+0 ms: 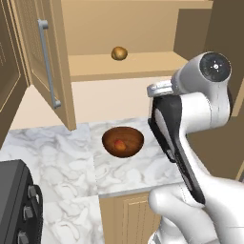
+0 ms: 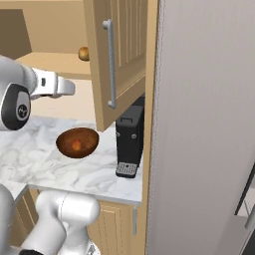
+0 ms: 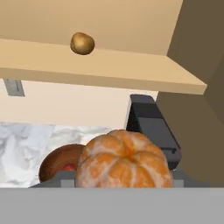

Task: Open the cabinet. Pick the tangerine and mango from the cabinet and place them into the bowl. Then close the cabinet.

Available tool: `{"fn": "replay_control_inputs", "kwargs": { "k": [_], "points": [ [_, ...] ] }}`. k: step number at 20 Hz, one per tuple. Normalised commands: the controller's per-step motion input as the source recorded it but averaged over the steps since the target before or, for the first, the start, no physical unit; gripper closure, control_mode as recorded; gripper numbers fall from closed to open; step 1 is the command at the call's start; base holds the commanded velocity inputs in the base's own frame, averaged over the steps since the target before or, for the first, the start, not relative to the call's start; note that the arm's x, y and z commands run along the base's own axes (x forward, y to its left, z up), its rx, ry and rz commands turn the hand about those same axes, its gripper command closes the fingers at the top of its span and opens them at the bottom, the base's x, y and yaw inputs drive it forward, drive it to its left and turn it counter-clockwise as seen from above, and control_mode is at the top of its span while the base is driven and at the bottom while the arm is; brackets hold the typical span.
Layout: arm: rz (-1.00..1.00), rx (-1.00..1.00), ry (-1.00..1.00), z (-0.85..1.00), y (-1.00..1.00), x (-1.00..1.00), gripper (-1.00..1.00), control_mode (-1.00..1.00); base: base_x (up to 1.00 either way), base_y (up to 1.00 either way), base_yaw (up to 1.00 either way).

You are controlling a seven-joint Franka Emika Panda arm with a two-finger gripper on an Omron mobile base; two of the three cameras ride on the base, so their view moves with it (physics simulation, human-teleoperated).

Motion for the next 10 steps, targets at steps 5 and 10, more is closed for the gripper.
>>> {"fn": "replay_control_inputs", "kwargs": {
  "k": [5,10],
  "points": [
    [0.03,-0.04,0.23,-0.47,0.11,-0.63,1.00,-1.00,0.00,0.00,0.00],
    [0.05,0.00,0.17,-0.60,0.43,-0.02,1.00,-1.00,0.00,0.00,0.00]
  ]
}}
